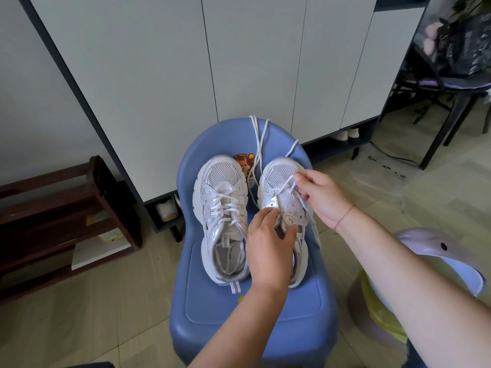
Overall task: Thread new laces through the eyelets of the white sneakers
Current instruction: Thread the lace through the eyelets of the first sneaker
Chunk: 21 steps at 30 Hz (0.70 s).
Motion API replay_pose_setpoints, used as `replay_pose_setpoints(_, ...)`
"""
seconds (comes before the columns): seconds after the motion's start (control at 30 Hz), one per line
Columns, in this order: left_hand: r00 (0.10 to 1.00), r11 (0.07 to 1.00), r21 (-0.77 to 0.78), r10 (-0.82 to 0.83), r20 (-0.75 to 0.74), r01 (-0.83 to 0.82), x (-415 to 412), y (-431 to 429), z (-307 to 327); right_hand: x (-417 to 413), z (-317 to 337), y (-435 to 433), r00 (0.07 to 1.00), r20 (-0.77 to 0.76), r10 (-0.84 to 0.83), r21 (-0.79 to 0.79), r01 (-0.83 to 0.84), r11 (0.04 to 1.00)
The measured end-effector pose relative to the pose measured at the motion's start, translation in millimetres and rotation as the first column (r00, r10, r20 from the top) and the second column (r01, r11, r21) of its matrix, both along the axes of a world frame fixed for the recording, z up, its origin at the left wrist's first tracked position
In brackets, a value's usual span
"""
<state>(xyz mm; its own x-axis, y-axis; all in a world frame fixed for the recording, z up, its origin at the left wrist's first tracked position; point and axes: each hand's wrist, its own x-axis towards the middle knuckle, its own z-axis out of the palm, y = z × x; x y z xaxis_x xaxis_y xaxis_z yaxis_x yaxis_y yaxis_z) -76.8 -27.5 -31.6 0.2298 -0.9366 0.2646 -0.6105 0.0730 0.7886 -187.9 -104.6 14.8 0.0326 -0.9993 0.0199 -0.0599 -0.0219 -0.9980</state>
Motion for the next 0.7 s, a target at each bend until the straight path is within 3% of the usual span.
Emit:
replay_pose_setpoints(0.07, 1.000, 1.000, 0.007, 0.001, 0.013, -0.001, 1.5, -0.8, 0.3, -1.0, 1.2, -3.9, 0.931, -0.364, -0.012, -0.105, -0.028, 0.994)
replay_pose_setpoints(0.1, 1.000, 1.000, 0.009, -0.001, 0.017, 0.001, 2.0, -1.2, 0.6, -2.4, 2.8, -6.2, 0.889, -0.457, -0.037, -0.139, -0.030, 0.990)
replay_pose_setpoints(0.27, 1.000, 1.000, 0.019, -0.007, 0.019, 0.007, 1.6, -1.4, 2.4, 3.7, 8.1, -5.5, 0.674, -0.732, -0.105, -0.286, -0.164, 0.944)
replay_pose_setpoints(0.53, 0.999, 0.999, 0.027, -0.021, 0.031, 0.020, 3.4, -1.7, 2.0, 9.7, 5.1, -5.2, 0.333, -0.908, -0.254, -0.337, -0.219, 0.916)
replay_pose_setpoints(0.7, 0.999, 0.999, 0.033, -0.022, 0.033, 0.021, 2.8, -1.3, 3.4, 12.6, 11.2, -7.0, 0.216, -0.948, -0.234, -0.279, -0.209, 0.937)
